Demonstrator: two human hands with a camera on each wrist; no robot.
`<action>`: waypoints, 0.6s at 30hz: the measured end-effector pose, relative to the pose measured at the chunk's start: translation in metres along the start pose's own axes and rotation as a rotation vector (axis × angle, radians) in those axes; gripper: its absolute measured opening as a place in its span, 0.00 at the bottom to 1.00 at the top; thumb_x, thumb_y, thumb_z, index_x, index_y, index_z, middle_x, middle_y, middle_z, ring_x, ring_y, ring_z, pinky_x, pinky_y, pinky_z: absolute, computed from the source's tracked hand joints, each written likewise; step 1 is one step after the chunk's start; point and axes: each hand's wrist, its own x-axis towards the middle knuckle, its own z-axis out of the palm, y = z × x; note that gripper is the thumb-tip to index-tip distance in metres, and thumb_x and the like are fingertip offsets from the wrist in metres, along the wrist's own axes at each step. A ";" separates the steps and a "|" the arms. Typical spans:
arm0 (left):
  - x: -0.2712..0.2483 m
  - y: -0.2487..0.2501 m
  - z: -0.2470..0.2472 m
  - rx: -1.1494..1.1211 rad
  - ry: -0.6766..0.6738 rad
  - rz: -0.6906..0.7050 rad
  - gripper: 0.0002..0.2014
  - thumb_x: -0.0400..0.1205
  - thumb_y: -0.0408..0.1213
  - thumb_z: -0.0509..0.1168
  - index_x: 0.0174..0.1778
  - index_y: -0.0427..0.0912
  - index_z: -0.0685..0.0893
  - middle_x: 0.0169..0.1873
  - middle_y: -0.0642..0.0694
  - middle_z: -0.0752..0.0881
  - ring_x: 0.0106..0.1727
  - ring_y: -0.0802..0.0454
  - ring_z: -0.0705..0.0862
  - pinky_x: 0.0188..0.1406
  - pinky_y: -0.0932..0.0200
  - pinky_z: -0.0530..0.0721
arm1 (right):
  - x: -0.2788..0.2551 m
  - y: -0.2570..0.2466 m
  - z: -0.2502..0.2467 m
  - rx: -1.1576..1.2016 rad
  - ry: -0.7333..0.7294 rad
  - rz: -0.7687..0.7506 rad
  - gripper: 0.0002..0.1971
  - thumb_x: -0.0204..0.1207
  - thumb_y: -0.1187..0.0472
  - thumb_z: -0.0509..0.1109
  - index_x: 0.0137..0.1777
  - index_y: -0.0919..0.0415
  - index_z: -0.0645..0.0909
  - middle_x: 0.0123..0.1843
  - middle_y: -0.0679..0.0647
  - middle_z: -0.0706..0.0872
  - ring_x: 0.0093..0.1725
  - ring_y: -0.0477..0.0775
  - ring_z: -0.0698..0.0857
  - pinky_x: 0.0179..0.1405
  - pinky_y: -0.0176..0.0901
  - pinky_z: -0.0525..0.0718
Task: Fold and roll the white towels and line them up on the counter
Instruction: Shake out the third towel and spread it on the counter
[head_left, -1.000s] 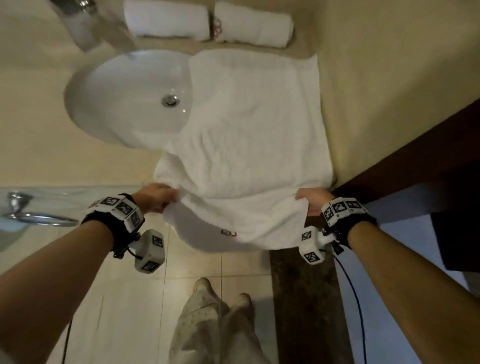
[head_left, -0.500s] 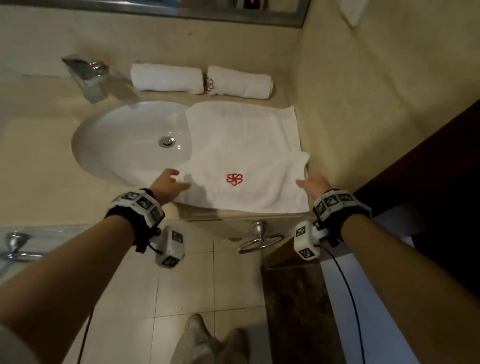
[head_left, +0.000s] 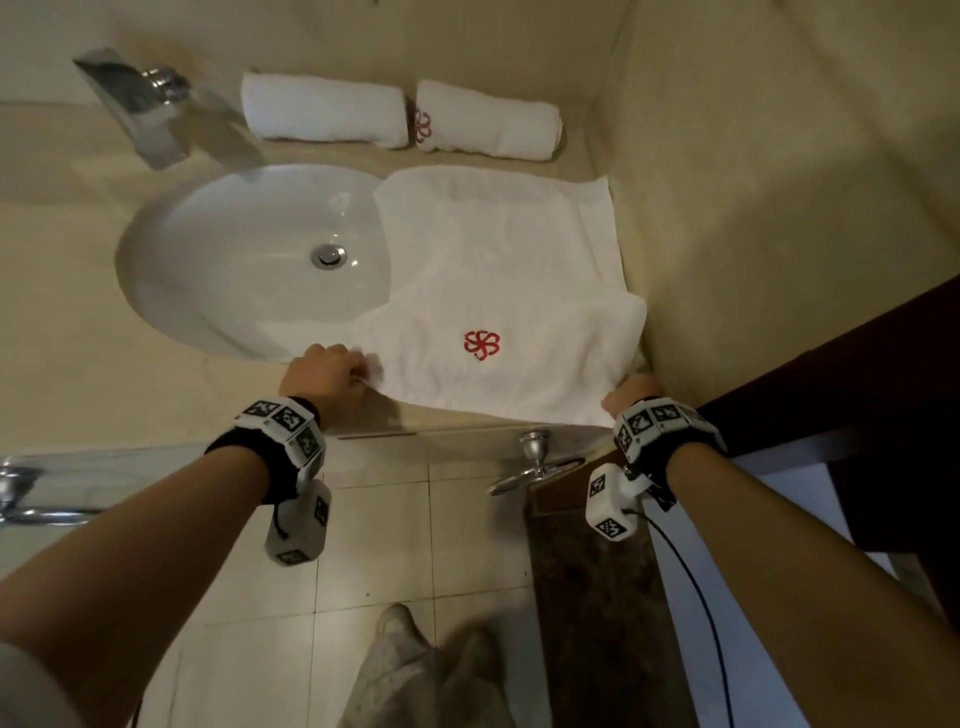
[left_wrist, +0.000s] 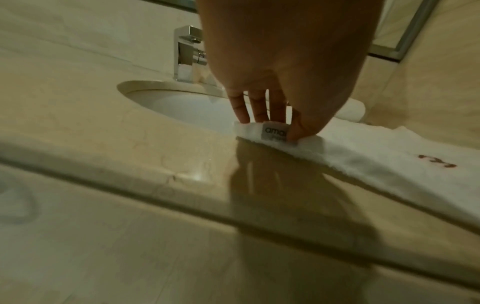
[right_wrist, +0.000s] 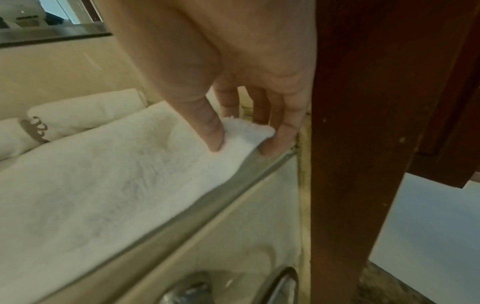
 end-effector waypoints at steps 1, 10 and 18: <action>0.002 0.000 -0.005 -0.007 0.008 0.007 0.11 0.81 0.39 0.61 0.56 0.44 0.83 0.56 0.41 0.83 0.59 0.39 0.78 0.55 0.50 0.74 | -0.002 -0.002 -0.004 0.035 0.000 -0.012 0.21 0.81 0.62 0.62 0.72 0.71 0.71 0.72 0.66 0.75 0.72 0.64 0.75 0.66 0.49 0.75; 0.039 -0.004 -0.092 -0.297 0.194 0.082 0.12 0.83 0.31 0.60 0.59 0.35 0.83 0.58 0.34 0.80 0.60 0.36 0.79 0.60 0.51 0.74 | 0.001 -0.055 -0.092 0.510 0.307 0.006 0.16 0.77 0.65 0.63 0.62 0.72 0.77 0.59 0.67 0.84 0.54 0.68 0.85 0.52 0.53 0.83; 0.104 -0.003 -0.140 -0.267 0.277 0.093 0.13 0.85 0.34 0.57 0.58 0.33 0.83 0.56 0.33 0.76 0.57 0.34 0.78 0.60 0.46 0.77 | 0.035 -0.105 -0.143 0.932 0.383 -0.138 0.13 0.79 0.67 0.60 0.59 0.69 0.81 0.42 0.61 0.86 0.32 0.53 0.81 0.35 0.40 0.82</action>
